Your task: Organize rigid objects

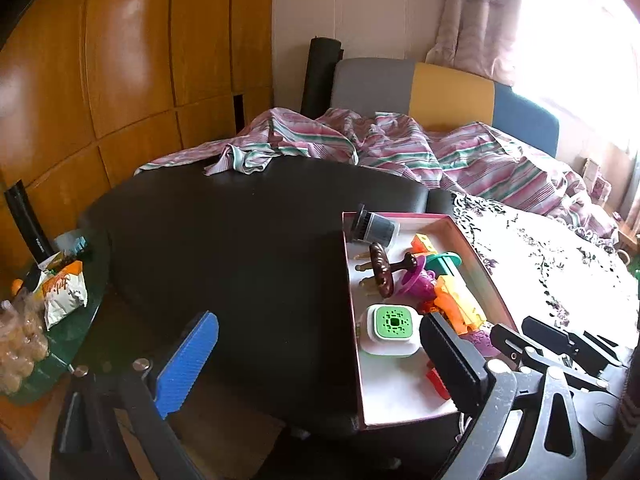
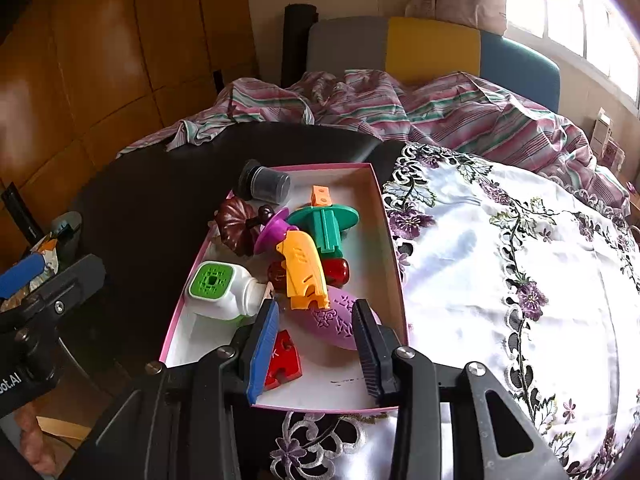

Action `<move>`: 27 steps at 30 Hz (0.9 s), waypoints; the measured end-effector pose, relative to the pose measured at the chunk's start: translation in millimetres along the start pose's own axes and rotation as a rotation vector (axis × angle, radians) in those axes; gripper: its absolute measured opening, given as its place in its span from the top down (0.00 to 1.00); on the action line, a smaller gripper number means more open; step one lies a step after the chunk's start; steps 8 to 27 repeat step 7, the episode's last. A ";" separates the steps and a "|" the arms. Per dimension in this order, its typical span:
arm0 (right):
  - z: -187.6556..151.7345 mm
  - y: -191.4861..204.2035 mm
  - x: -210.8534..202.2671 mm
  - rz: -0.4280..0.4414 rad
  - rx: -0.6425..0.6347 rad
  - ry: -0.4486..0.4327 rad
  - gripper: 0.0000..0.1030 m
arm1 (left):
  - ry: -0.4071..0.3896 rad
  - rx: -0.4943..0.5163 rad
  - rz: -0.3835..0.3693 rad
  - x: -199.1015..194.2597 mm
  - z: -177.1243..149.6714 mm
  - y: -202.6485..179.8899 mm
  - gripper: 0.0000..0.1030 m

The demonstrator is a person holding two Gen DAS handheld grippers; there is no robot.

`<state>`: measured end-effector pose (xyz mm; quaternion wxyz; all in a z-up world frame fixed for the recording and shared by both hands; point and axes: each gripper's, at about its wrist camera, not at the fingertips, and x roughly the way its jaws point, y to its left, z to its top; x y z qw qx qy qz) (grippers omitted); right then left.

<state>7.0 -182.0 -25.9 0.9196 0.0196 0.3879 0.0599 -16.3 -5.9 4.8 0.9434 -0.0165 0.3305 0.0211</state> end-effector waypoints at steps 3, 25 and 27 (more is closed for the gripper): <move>-1.2 -0.3 0.7 0.002 0.002 0.002 0.63 | 0.009 -0.008 -0.001 1.8 0.0 2.5 0.04; -0.8 -2.0 -0.9 0.003 0.007 -0.005 0.63 | 0.019 -0.006 0.004 4.1 0.3 2.4 0.03; -0.8 -2.0 -0.9 0.003 0.007 -0.005 0.63 | 0.019 -0.006 0.004 4.1 0.3 2.4 0.03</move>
